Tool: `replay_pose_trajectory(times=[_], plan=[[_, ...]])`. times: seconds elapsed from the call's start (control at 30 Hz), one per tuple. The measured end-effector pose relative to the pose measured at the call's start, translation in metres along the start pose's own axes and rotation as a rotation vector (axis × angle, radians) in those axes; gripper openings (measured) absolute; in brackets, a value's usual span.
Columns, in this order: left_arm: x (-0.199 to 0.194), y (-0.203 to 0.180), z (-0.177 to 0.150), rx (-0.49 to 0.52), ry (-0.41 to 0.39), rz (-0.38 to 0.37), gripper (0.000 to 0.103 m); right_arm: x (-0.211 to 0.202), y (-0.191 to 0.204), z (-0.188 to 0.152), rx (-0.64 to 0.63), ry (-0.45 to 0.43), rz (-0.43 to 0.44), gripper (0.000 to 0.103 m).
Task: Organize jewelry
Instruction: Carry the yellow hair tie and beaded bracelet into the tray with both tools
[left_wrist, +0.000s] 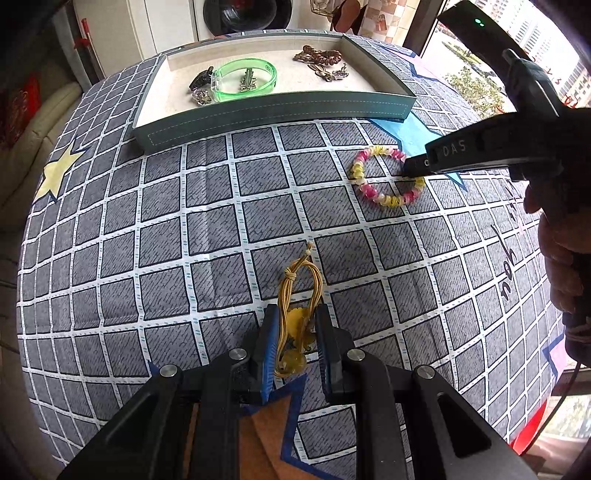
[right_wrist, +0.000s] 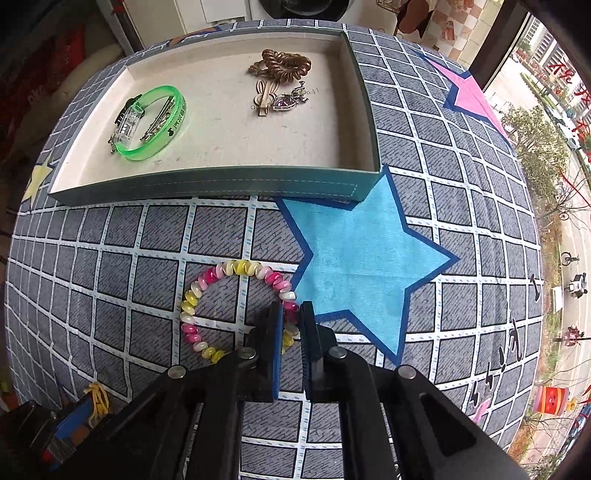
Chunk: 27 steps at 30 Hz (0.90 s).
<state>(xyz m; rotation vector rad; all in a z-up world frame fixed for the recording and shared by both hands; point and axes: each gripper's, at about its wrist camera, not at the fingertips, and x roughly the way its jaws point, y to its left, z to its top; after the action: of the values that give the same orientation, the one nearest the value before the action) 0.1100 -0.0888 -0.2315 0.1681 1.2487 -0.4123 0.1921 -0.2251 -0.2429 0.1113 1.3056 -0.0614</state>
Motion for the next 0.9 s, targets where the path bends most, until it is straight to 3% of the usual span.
replay_pose_trajectory(times=[0.13, 0.43, 0.57, 0.9], plan=[[-0.004, 0.008, 0.004, -0.017, -0.004, 0.003, 0.032, -0.007, -0.018, -0.012, 0.063, 0.003, 0.066, 0.009], [-0.02, 0.017, 0.016, -0.056, -0.03, -0.005, 0.032, -0.035, -0.034, -0.046, 0.095, -0.009, 0.119, 0.009], [-0.024, 0.019, 0.025, -0.081, -0.038, -0.018, 0.032, -0.047, -0.037, -0.045, 0.097, -0.027, 0.142, 0.009], [-0.033, 0.023, 0.051, -0.096, -0.08, -0.008, 0.032, -0.077, -0.045, -0.006, 0.095, -0.067, 0.196, 0.009]])
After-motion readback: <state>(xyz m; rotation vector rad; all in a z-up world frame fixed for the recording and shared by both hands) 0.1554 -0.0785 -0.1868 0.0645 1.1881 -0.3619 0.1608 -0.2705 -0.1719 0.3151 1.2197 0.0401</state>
